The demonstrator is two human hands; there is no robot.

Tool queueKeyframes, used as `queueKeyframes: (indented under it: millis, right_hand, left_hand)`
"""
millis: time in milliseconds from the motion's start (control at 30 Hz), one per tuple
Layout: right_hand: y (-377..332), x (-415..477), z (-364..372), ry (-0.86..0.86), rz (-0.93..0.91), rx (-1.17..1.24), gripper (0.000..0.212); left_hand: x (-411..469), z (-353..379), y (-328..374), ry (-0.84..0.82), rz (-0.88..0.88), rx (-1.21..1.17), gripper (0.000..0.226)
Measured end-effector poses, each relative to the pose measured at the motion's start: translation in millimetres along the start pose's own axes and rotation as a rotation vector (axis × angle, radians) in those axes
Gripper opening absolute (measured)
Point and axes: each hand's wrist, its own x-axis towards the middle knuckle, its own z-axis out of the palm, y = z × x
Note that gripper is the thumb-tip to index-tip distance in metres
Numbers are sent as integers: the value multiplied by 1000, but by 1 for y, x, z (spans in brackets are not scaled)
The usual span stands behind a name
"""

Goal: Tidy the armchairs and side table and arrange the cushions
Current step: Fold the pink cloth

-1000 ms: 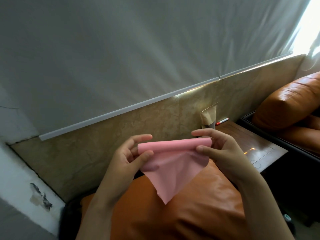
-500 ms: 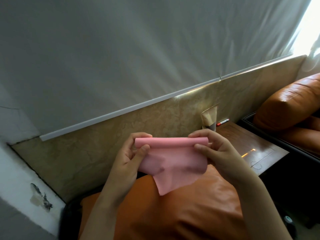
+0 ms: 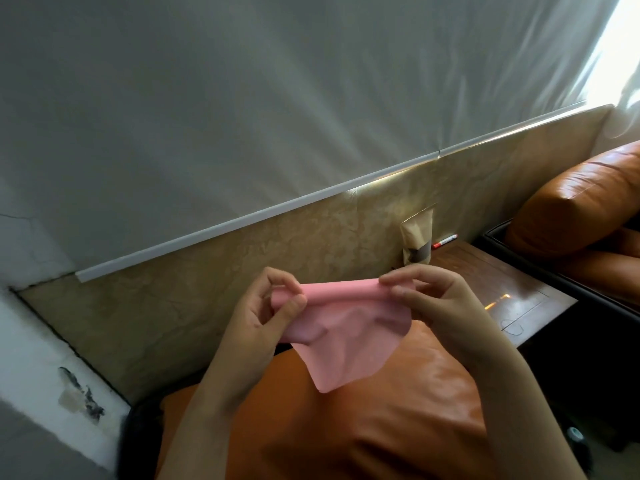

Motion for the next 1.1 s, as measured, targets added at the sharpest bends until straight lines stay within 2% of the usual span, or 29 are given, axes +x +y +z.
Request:
queueKeyframes:
  millis: [100, 167, 233, 333, 500, 767, 900, 1000, 1100]
  right_hand:
    - [1, 0, -3, -38, 19, 45, 47]
    - [1, 0, -5, -48, 30, 64, 51]
    - [2, 1, -6, -44, 36, 56, 46]
    - [2, 1, -7, -28, 51, 2, 26]
    - [-3, 0, -3, -81, 55, -4, 18]
    - [-5, -1, 1, -80, 54, 42, 21]
    - [-6, -3, 0, -92, 34, 111, 27]
    - [-7, -3, -1, -101, 34, 130, 14]
    - [-4, -2, -2, -77, 28, 82, 22]
  left_hand:
    - [-1, 0, 3, 2, -22, -8, 30]
    - [-1, -1, 4, 8, -49, -19, 36]
    - [0, -2, 5, 7, -40, 3, 33]
    - [0, -1, 7, -3, -6, 14, 26]
    - [-1, -2, 5, -21, -34, -56, 23]
    - [-3, 0, 6, -21, -58, -141, 21]
    - [-2, -3, 4, -19, -1, -119, 18]
    - [-2, -6, 3, -30, -7, -143, 10]
    - [-2, -6, 2, -1, -12, -97, 9]
